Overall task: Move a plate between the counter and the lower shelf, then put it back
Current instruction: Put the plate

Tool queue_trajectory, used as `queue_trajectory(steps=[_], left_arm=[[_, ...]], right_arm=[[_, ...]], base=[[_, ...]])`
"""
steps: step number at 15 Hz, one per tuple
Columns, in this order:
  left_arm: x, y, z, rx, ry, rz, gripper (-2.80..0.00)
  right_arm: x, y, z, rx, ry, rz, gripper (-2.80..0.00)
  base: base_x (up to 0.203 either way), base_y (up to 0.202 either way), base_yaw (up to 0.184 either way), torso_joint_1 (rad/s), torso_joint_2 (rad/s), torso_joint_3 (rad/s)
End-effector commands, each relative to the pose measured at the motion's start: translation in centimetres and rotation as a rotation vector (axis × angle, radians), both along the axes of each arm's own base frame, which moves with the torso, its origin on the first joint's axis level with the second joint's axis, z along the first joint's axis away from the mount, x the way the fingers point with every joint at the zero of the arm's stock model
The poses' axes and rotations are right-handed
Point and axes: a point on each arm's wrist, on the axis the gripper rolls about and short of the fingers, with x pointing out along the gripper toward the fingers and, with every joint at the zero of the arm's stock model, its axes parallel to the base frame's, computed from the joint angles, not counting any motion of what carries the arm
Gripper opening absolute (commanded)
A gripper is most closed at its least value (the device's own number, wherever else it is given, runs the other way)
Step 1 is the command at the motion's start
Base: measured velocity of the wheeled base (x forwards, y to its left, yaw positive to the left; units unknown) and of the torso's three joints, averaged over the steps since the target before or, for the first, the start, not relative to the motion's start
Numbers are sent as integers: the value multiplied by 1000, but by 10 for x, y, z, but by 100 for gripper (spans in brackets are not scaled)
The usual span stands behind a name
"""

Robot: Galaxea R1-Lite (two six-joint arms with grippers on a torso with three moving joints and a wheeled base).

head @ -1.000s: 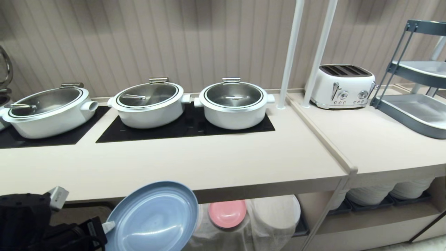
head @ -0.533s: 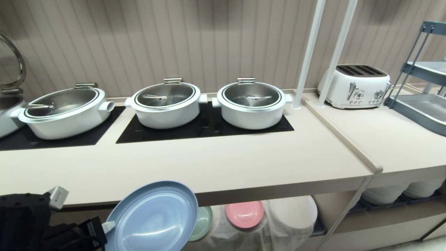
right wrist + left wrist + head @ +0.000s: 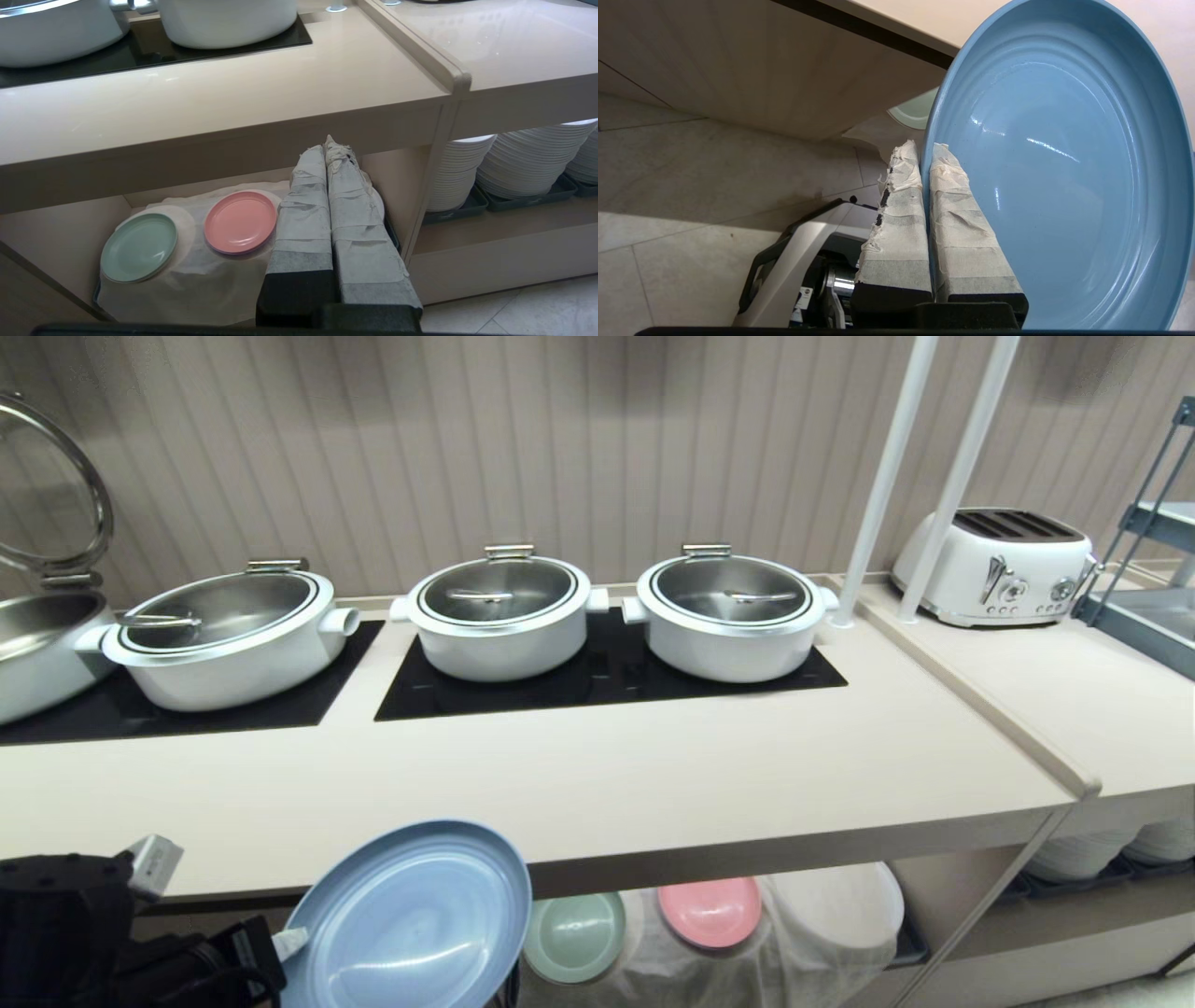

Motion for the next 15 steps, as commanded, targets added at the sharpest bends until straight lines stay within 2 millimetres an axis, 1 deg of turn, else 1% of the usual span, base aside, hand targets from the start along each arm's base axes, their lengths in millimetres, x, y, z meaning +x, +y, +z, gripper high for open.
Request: queue_trajectory(steps=[1, 11, 13, 15], left_arm=[[0, 0, 0, -3, -3, 5, -280], [0, 0, 0, -13, 1, 14, -280], [1, 0, 1, -15, -3, 15, -280], [0, 0, 0, -15, -3, 15, -280]], right_arm=[[0, 0, 0, 1, 0, -1, -280], [0, 0, 0, 1, 0, -1, -280], [0, 0, 0, 1, 0, -1, -280], [0, 0, 0, 1, 0, -1, -280]], base=[[0, 198, -1, 2, 2, 4], [0, 196, -1, 3, 3, 1], [0, 130, 0, 3, 3, 1], [0, 0, 0, 0, 0, 0]])
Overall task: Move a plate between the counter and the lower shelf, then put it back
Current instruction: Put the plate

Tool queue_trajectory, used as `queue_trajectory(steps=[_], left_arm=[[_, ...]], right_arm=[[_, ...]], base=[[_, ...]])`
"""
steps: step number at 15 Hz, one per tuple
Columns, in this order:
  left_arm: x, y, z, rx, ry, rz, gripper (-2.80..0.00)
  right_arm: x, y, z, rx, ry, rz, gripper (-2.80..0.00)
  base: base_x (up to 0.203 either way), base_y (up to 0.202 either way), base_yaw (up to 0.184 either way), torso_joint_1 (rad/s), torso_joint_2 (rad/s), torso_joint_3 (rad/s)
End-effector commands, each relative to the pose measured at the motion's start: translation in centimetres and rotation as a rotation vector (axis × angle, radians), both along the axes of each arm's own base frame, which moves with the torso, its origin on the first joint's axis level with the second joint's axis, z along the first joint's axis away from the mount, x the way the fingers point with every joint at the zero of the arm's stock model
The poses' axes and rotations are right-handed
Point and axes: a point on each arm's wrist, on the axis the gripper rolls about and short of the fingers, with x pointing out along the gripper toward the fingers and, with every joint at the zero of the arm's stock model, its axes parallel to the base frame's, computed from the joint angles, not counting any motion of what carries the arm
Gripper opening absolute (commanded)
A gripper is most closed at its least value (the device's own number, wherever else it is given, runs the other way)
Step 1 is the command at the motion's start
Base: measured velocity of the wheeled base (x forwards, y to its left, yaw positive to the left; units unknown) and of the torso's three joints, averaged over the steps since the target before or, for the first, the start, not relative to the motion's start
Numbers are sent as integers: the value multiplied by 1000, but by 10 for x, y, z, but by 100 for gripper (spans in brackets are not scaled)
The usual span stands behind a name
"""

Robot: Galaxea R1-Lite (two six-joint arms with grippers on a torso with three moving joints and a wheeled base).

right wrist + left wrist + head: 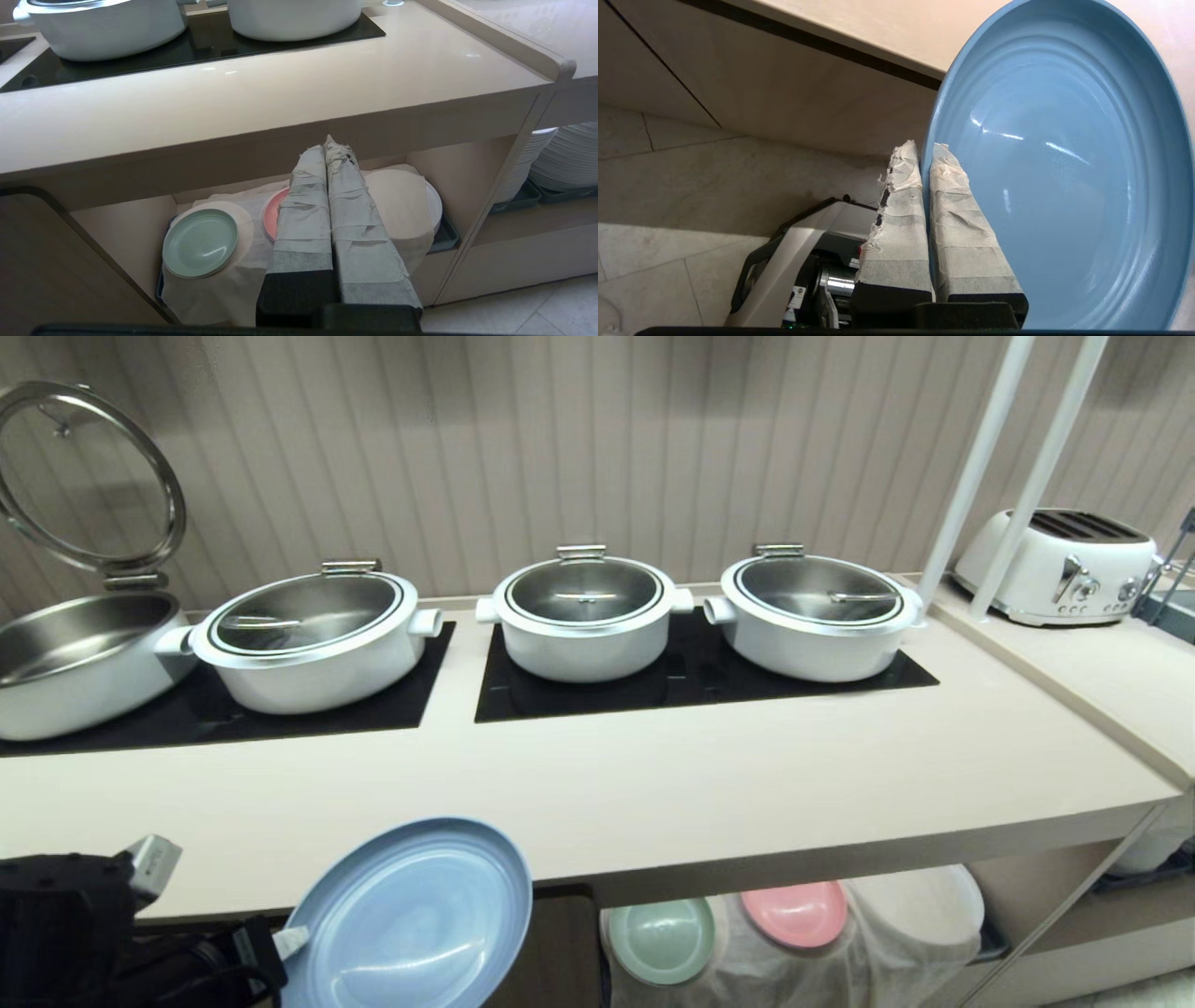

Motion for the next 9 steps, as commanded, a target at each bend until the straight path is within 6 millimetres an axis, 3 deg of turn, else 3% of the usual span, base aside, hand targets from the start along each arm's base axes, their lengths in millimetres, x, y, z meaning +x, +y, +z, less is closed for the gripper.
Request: queue_trajectory(steps=[1, 9], left_arm=[[0, 0, 0, -3, 1, 5, -280], [-2, 1, 5, -8, -34, 5, -280]], right_arm=[[0, 0, 0, 1, -2, -2, -280], [0, 0, 0, 1, -2, -2, -280]], base=[[0, 0, 0, 0, 0, 0], [0, 0, 0, 0, 0, 0]])
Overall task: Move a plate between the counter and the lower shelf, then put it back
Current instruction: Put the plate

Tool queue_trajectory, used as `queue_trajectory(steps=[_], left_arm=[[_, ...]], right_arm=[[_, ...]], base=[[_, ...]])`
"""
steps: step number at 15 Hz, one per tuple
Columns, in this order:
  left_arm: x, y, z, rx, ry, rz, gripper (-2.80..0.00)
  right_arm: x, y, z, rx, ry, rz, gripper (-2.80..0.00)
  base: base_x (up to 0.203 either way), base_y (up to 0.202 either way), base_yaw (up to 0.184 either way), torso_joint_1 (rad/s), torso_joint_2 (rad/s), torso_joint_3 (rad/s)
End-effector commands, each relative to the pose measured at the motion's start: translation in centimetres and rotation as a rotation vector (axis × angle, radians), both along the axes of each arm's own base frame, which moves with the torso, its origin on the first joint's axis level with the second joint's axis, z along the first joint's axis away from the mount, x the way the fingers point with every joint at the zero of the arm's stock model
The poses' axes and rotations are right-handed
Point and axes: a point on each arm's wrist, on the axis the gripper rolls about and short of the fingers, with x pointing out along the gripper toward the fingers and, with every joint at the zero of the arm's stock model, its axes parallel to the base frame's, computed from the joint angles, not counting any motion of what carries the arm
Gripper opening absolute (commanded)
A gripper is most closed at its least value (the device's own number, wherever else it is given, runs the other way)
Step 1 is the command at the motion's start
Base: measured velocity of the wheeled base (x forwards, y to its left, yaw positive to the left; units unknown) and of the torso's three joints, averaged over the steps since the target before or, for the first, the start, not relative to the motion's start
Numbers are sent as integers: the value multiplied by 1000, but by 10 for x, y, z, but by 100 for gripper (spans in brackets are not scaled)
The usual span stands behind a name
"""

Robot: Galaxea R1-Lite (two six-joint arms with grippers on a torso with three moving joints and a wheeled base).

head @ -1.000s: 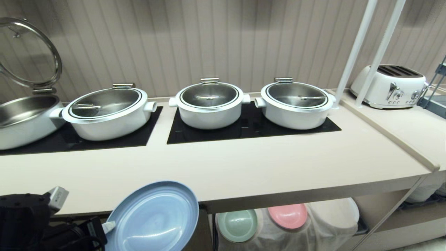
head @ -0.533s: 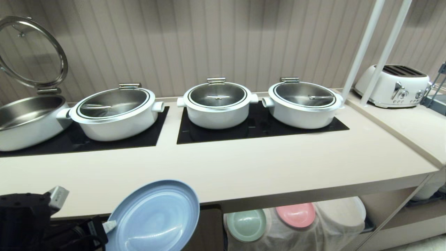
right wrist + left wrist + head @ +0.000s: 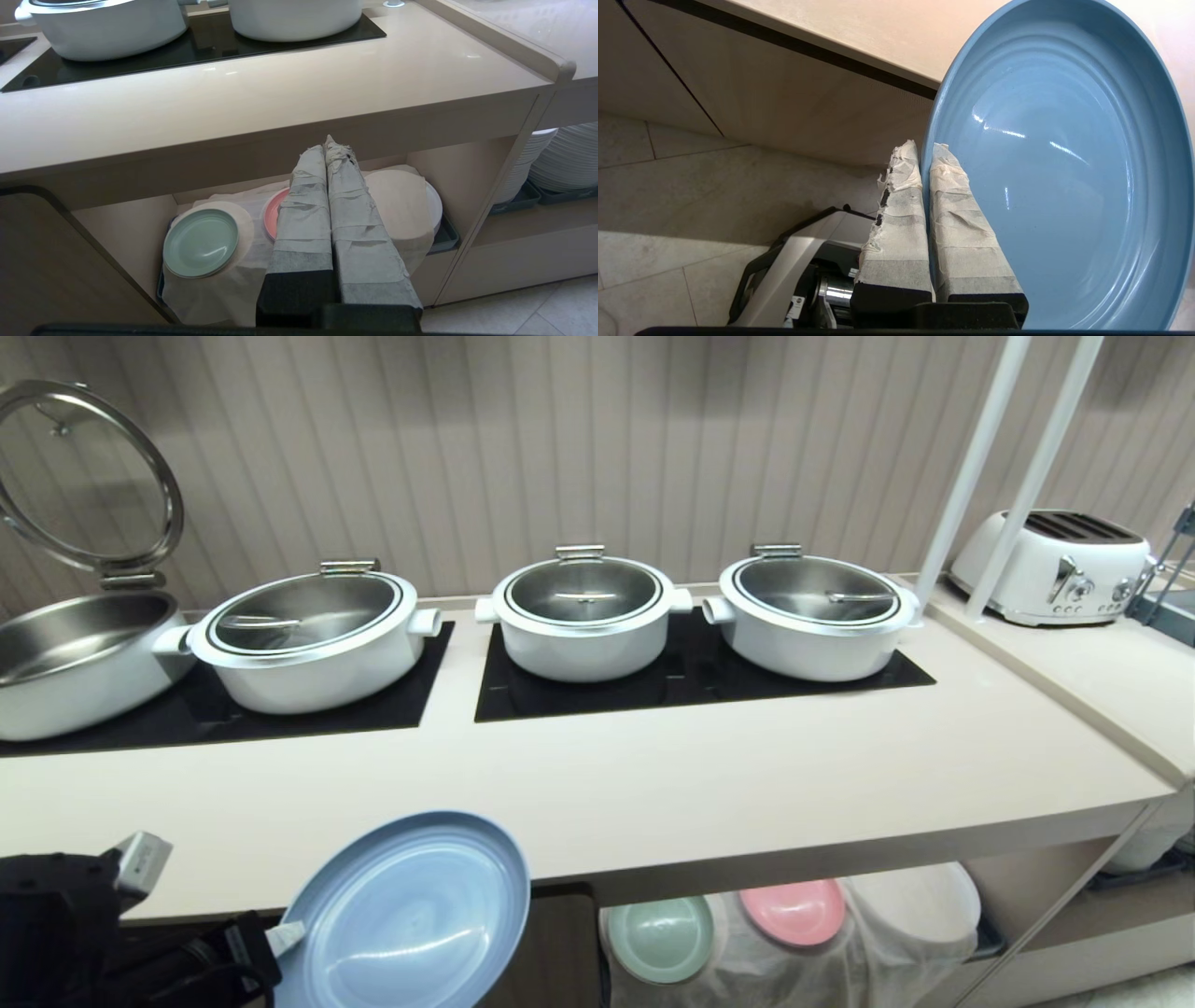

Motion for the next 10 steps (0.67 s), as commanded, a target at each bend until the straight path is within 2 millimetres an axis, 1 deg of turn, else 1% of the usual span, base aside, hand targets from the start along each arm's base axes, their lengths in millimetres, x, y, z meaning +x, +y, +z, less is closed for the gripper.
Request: queue_trajectory(steps=[1, 5, 10], left_arm=[[0, 0, 1, -1, -10, 2, -280], [6, -2, 8, -6, -36, -3, -280], [29, -7, 19, -6, -30, -4, -280]], right_arm=[[0, 0, 0, 1, 0, 2, -280], [0, 0, 0, 1, 0, 2, -280], [0, 0, 0, 1, 0, 1, -280]], base=[[0, 0, 0, 0, 0, 0], [0, 0, 0, 0, 0, 0], [0, 0, 0, 0, 0, 0]])
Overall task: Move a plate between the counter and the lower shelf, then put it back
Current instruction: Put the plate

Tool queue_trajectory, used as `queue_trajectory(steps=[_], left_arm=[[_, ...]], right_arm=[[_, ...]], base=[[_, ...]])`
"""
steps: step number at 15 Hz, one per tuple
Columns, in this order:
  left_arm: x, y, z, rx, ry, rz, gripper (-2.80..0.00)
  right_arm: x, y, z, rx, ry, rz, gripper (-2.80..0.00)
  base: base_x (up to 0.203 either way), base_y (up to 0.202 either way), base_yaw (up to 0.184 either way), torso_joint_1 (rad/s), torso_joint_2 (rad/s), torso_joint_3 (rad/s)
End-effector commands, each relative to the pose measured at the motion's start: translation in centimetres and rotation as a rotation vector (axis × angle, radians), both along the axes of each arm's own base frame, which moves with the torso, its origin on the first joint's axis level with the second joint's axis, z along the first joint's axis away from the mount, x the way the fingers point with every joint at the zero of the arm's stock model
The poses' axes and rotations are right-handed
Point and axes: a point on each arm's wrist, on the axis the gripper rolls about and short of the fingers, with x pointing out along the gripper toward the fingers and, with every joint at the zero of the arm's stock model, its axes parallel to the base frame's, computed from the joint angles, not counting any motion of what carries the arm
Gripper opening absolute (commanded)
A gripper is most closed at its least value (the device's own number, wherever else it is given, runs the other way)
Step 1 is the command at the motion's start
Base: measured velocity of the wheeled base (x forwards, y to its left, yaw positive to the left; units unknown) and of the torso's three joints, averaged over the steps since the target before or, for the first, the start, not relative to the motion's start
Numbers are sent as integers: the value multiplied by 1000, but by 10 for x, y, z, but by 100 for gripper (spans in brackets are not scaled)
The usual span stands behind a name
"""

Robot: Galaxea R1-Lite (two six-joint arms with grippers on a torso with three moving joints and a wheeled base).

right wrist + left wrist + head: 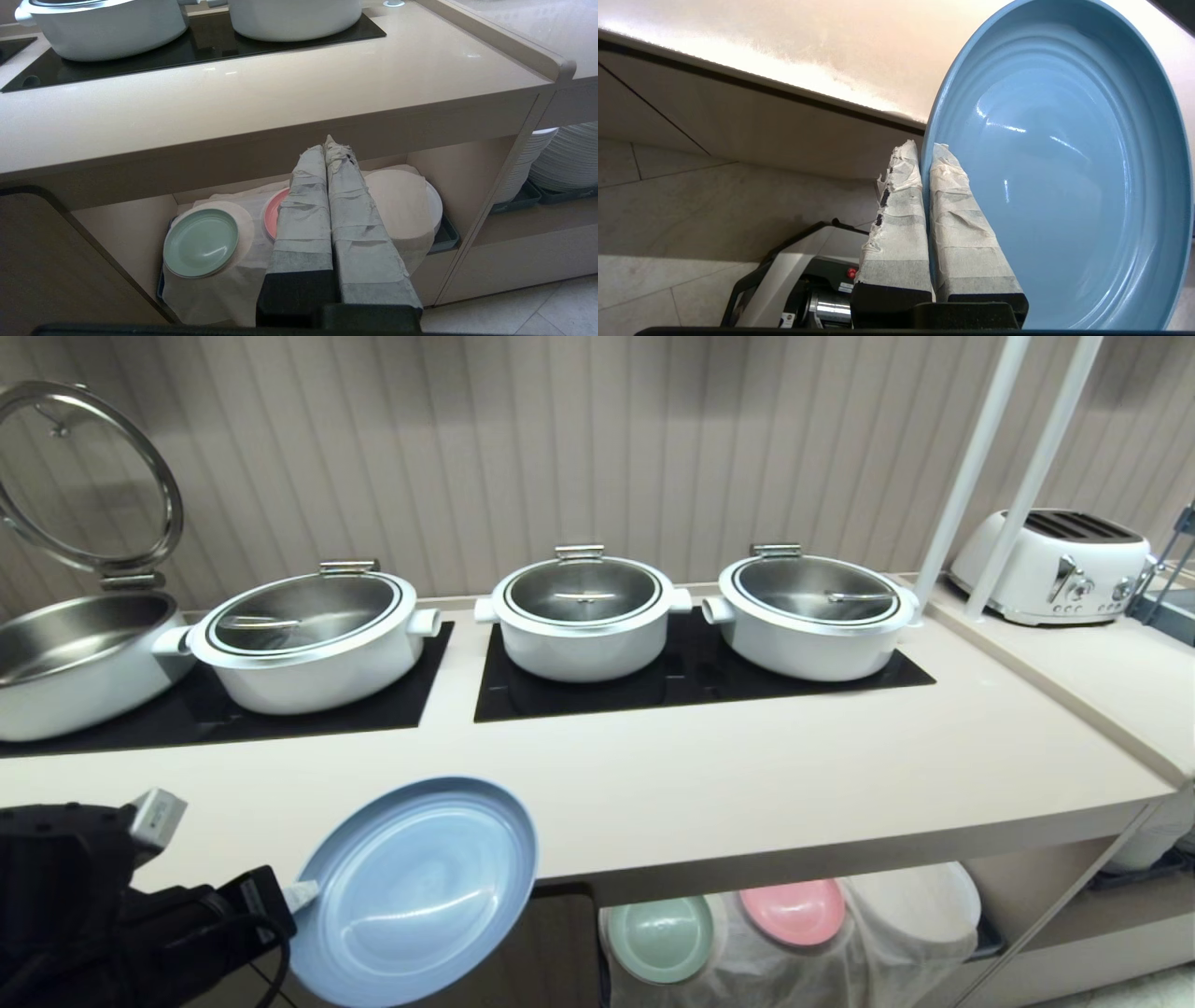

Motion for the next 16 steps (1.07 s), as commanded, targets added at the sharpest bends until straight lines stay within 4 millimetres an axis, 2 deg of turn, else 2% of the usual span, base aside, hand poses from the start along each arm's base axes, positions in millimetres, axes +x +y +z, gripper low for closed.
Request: queue_trajectory(steps=[1, 6, 11, 16], left_arm=[[13, -3, 1, 1, 16, 4, -280], [52, -11, 1, 13, 47, 8, -280], [95, -19, -14, 31, 103, 17, -280], [140, -22, -21, 27, 95, 45, -280]], right_arm=[[0, 0, 0, 1, -1, 0, -280], [0, 0, 0, 1, -1, 1, -280], [0, 0, 0, 1, -1, 1, -280], [0, 0, 0, 1, -1, 0, -280]], base=[[0, 0, 0, 0, 0, 0], [0, 0, 0, 0, 0, 0], [0, 0, 0, 0, 0, 0], [0, 0, 0, 0, 0, 0]])
